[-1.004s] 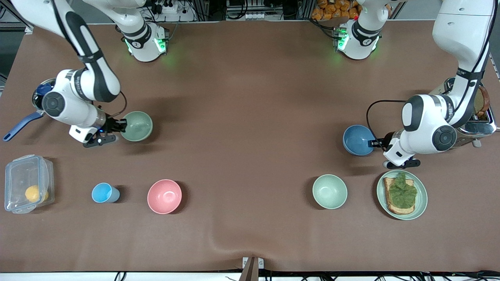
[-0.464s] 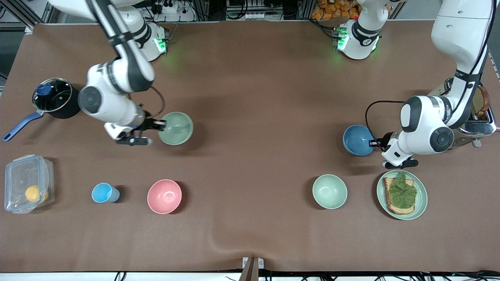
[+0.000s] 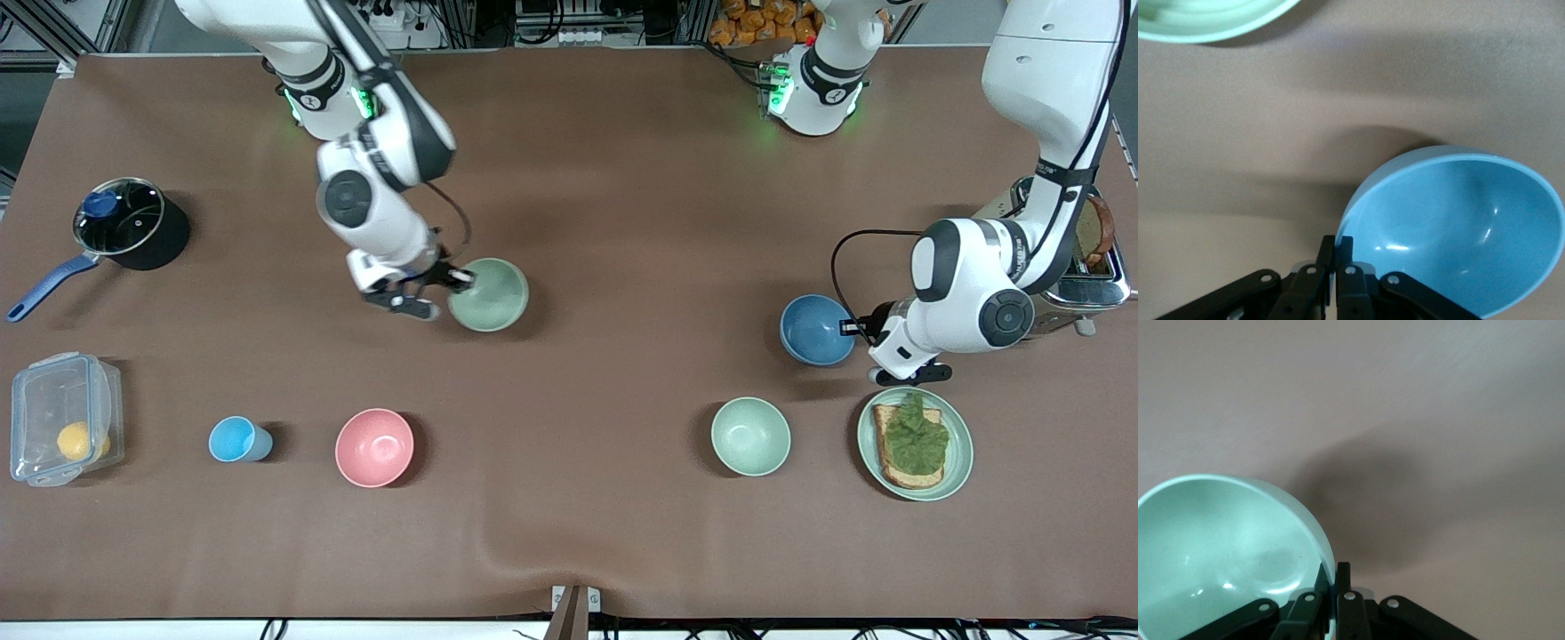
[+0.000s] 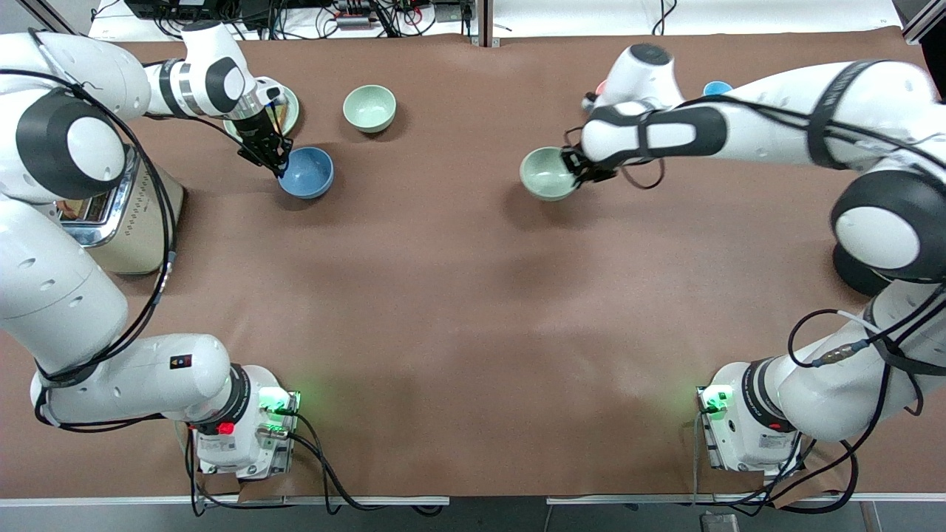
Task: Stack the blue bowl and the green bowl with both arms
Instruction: 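Slide the green bowl inward with the right gripper while the left lifts the blue bowl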
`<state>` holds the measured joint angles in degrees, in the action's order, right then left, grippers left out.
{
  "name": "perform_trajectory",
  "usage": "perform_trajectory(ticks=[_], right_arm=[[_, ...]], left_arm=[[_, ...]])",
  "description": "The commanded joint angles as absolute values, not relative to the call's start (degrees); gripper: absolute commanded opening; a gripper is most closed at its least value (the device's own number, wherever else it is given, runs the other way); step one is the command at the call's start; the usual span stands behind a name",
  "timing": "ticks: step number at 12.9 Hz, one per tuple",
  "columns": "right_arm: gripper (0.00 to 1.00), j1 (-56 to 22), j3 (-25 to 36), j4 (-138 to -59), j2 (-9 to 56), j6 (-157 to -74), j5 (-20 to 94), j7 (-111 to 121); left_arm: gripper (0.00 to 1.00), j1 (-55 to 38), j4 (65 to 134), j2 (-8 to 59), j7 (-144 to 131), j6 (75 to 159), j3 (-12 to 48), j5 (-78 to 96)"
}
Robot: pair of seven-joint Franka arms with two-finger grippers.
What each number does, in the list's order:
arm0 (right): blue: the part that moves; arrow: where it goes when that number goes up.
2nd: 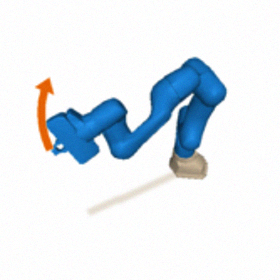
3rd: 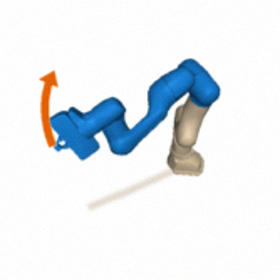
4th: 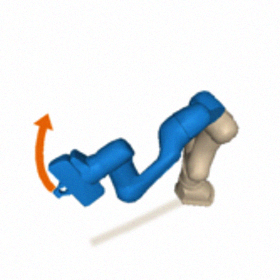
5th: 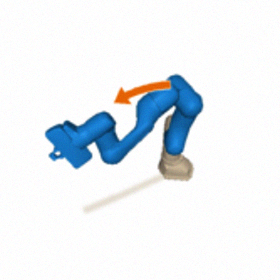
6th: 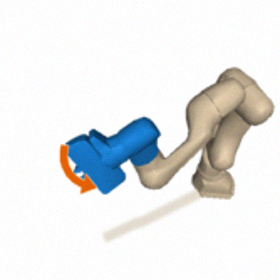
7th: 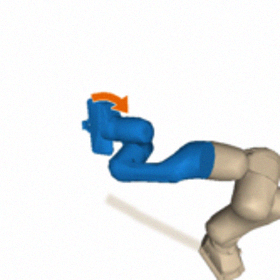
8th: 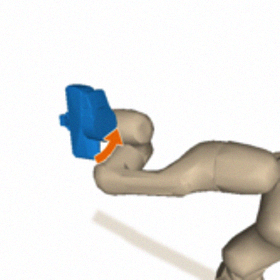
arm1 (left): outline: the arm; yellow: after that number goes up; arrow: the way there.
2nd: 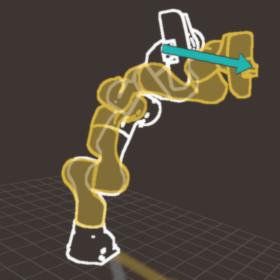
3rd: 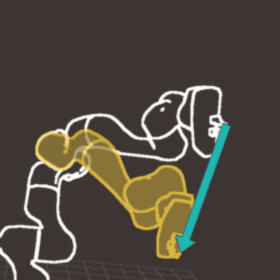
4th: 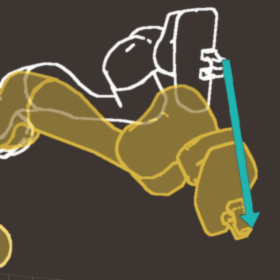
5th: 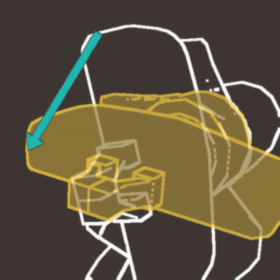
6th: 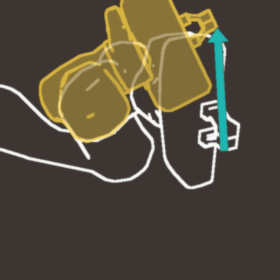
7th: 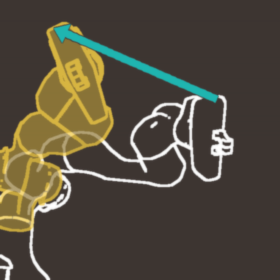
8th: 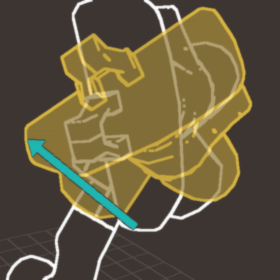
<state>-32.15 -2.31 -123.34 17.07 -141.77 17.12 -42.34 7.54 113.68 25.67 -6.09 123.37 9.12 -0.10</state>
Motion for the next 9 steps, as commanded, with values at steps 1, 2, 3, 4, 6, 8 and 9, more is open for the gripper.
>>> perform_trajectory(ticks=[1,2,3,4,6,8,9], right_arm=[[0.0,-38.4,-1.6,-118.4,21.7,-144.3,24.8,-46.6],[0.0,-41.2,-1.5,-117.5,22.7,-145.8,26.2,-48.8],[0.0,-43.2,-1.4,-115.9,24.4,-147.7,26.2,-52.3],[0.0,-44.8,-1.5,-114.1,26.3,-149.4,26.1,-55.2],[0.0,-47.4,-1.3,-112.9,27.9,-151.1,26.1,-57.2],[0.0,-49.1,-1.3,-112.9,29.1,-154.1,26.1,-58.9],[0.0,-50.1,-1.1,-112.8,29.7,-154.4,25.9,-59.4]], left_arm=[[0.0,8.3,111.5,24.1,-4.8,122.0,9.4,1.4],[0.0,8.3,110.1,23.5,-4.8,120.7,9.4,1.4],[0.0,8.3,108.7,22.9,-4.8,119.0,9.4,1.6],[0.0,8.3,107.3,22.7,-4.8,117.6,9.4,3.1],[0.0,8.3,105.0,22.6,-4.8,115.6,9.4,4.7],[0.0,8.0,101.8,22.6,-5.5,113.2,9.5,4.8],[0.0,7.8,100.0,22.6,-5.6,111.6,9.6,4.9]])
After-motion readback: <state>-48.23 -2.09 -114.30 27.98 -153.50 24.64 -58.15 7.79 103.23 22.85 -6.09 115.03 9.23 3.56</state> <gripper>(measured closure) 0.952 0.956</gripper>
